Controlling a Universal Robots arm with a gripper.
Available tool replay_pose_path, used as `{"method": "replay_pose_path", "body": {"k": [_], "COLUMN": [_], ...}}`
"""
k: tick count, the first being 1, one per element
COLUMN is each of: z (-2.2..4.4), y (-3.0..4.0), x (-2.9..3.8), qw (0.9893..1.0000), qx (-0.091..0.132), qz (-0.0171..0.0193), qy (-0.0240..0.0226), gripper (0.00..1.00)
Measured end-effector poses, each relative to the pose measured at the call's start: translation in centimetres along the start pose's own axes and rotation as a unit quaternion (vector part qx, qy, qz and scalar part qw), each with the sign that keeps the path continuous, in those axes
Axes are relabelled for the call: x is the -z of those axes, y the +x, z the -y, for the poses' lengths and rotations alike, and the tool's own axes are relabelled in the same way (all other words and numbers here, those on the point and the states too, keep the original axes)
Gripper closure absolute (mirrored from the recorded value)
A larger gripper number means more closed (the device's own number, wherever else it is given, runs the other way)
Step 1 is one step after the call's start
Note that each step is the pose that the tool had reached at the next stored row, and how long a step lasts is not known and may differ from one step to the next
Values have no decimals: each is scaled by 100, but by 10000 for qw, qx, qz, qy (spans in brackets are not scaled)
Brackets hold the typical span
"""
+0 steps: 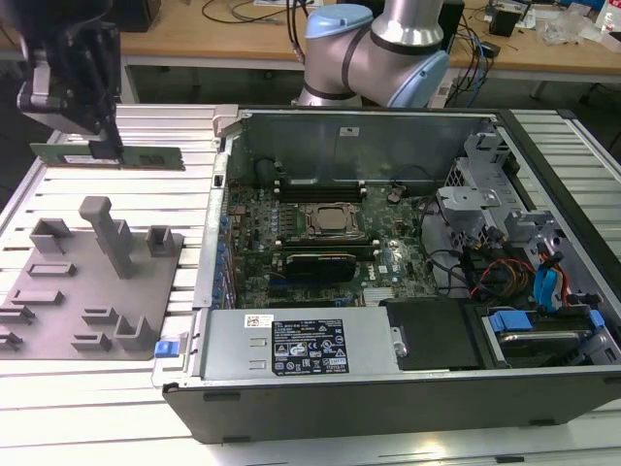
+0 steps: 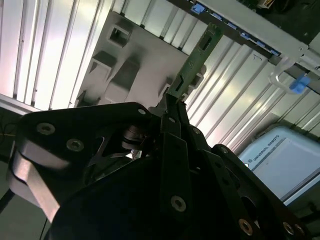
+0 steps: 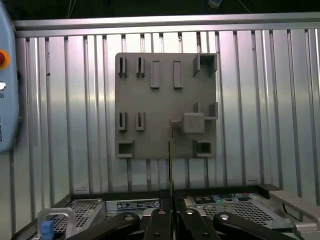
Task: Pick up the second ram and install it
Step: 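Pick up the second ram and move it above second insertion slot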
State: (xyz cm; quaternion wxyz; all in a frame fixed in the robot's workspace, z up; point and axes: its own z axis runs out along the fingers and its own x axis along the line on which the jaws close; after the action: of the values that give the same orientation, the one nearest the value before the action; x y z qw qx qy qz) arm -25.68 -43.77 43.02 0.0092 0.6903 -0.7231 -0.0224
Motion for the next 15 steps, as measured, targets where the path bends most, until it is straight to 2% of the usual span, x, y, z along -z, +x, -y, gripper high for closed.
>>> {"method": "replay_pose_path", "body": {"k": [3, 14, 15], "z": [144, 526, 603], "y": [-9, -41, -51], "x": [7, 23, 27], "qw": [10000, 10000, 10000], "qx": [1, 0, 0], "qz": [-1, -1, -1], "qy": [-2, -8, -10], "gripper": [87, 87, 87]}}
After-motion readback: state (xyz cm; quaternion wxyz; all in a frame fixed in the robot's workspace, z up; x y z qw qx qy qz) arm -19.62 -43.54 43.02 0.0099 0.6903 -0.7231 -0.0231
